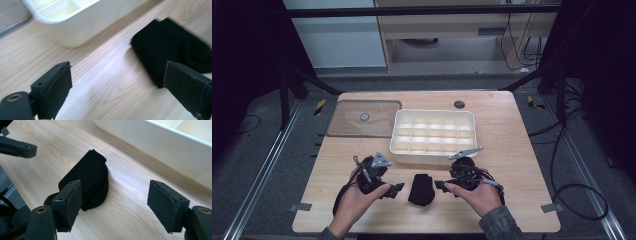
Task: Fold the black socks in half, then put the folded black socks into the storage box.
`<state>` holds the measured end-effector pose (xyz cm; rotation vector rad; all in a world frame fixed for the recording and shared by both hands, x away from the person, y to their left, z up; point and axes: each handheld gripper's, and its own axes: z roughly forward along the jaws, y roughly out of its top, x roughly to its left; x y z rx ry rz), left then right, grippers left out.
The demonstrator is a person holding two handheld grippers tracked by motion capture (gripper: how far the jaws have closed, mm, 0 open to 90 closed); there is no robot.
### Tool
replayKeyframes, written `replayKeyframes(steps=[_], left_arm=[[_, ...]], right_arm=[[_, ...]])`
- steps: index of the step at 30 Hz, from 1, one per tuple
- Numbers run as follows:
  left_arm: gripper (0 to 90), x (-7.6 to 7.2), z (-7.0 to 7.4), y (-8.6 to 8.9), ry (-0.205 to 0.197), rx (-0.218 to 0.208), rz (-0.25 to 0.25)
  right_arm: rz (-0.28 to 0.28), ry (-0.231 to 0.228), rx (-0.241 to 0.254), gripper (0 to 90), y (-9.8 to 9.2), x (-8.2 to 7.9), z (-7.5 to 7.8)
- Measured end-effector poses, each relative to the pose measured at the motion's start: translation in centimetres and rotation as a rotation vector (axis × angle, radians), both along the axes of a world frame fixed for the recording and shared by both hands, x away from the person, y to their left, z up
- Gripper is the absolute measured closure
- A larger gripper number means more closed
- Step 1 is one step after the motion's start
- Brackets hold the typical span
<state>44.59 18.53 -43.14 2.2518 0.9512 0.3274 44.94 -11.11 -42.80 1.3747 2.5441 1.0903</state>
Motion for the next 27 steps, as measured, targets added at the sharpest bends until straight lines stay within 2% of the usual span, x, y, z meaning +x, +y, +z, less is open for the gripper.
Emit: replayKeyframes(steps=[5,7,11,14,16,21,24,27], left_arm=[[6.5,-0.1,-1.7,3.3,0.005,-0.040,0.052],[5.5,0.0,-2.5,4.6,-0.003,-0.040,0.086],[5.5,0.4,-4.0,6.9,0.016,-0.085,0.153],[5.7,0.5,-4.5,8.0,-0.016,-0.015,0.178],[5.7,0.6,-4.7,8.4,-0.027,0.010,0.187],[5.7,0.7,-5.9,9.5,0.004,0.035,0.206],[5.2,0.8,-6.3,10.2,0.000,0.023,0.225],[4.7,0.9,-6.7,10.6,0.004,0.047,0.225]], right_arm=[[0.014,0.009,-0.018,28.5,1.0,0.3,-0.4],[0.015,0.010,-0.023,28.9,1.2,0.3,-0.4],[0.003,0.016,-0.032,29.6,1.3,0.4,-0.6],[0.003,0.023,-0.038,31.1,1.4,0.5,-0.6],[0.005,0.026,-0.039,33.4,1.6,0.5,-0.7],[0.021,0.029,-0.038,36.0,2.3,0.6,-1.0],[0.025,0.035,-0.034,38.0,2.7,0.6,-1.3],[0.032,0.046,-0.039,38.8,3.1,0.8,-1.7]])
